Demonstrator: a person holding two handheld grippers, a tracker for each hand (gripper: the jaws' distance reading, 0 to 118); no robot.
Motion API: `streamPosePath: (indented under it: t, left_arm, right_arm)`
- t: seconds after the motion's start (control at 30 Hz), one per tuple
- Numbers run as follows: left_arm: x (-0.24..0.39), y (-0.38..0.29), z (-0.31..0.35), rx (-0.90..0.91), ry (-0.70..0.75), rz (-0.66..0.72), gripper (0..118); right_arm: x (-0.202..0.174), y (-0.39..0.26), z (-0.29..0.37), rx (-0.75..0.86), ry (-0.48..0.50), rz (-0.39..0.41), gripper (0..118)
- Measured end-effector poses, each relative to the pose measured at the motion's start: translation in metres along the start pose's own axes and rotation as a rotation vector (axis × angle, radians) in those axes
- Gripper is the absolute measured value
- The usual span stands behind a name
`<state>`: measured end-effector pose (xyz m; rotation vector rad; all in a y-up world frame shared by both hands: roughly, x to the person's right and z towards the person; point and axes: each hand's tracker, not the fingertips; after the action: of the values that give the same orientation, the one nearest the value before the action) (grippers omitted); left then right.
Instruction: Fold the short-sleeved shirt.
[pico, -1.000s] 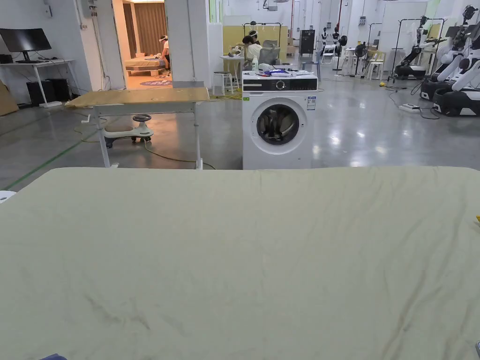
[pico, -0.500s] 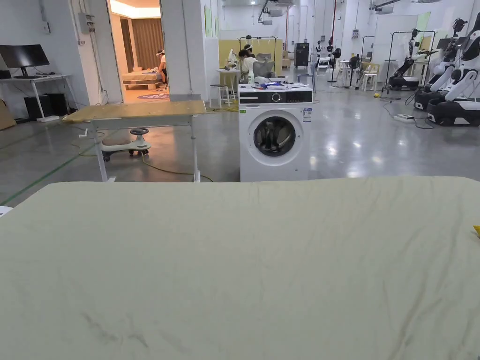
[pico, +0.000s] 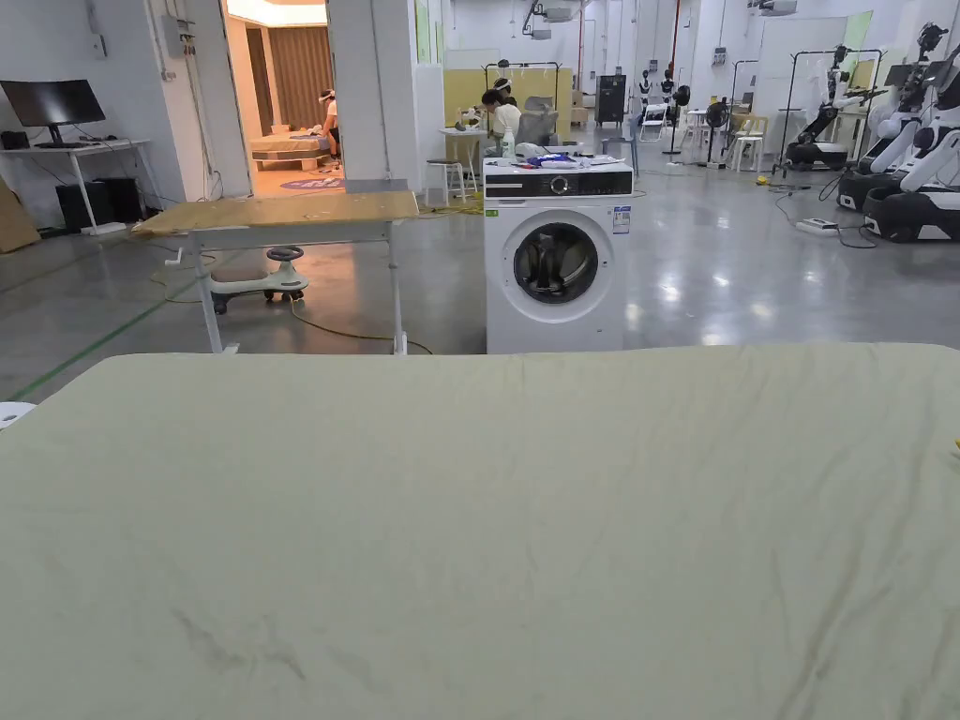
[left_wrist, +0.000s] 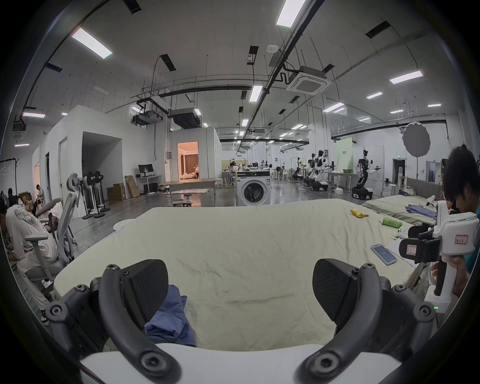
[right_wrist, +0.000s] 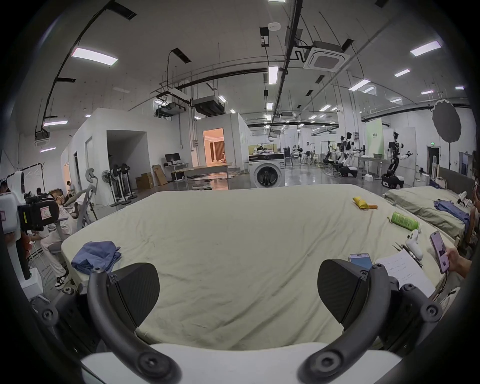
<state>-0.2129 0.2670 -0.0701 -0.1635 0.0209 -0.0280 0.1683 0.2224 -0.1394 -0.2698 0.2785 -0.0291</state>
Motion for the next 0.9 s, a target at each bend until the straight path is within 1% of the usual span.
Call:
streamPosePath:
  t: [0.27,0.47,0.57,0.63,0.67,0.77,0.83,0.9]
  left_arm:
    - [0.003,0.000,-0.003,-0.030,0.047,-0.036,112]
    - [0.003,-0.001,-0.004,-0.045,0.033,-0.025,112]
    - [0.005,-0.002,-0.005,-0.051,0.032,-0.031,112]
    - [0.005,-0.002,-0.005,-0.058,0.031,-0.036,112]
    - [0.005,-0.002,-0.006,-0.061,0.030,-0.039,112]
    - [0.005,-0.002,-0.008,-0.070,0.031,-0.034,112]
    - [0.005,-0.002,-0.008,-0.074,0.028,-0.031,112]
    - [0.005,-0.002,-0.008,-0.076,0.025,-0.032,112]
  right_arm:
    - [0.002,-0.001,-0.002,-0.012,-0.031,0.009,118]
    - [0.009,0.000,-0.001,-0.029,-0.021,-0.073,118]
    - [0.011,0.003,-0.003,-0.043,-0.031,-0.096,118]
    - [0.011,0.007,-0.002,-0.052,-0.020,-0.105,118]
    - [0.011,0.010,-0.002,-0.057,-0.005,-0.128,118]
    - [0.013,0.014,0.000,-0.057,0.053,-0.257,118]
    - [0.012,0.018,-0.001,-0.075,0.050,-0.328,118]
    - [0.010,0.023,0.001,-0.077,0.012,-0.383,118]
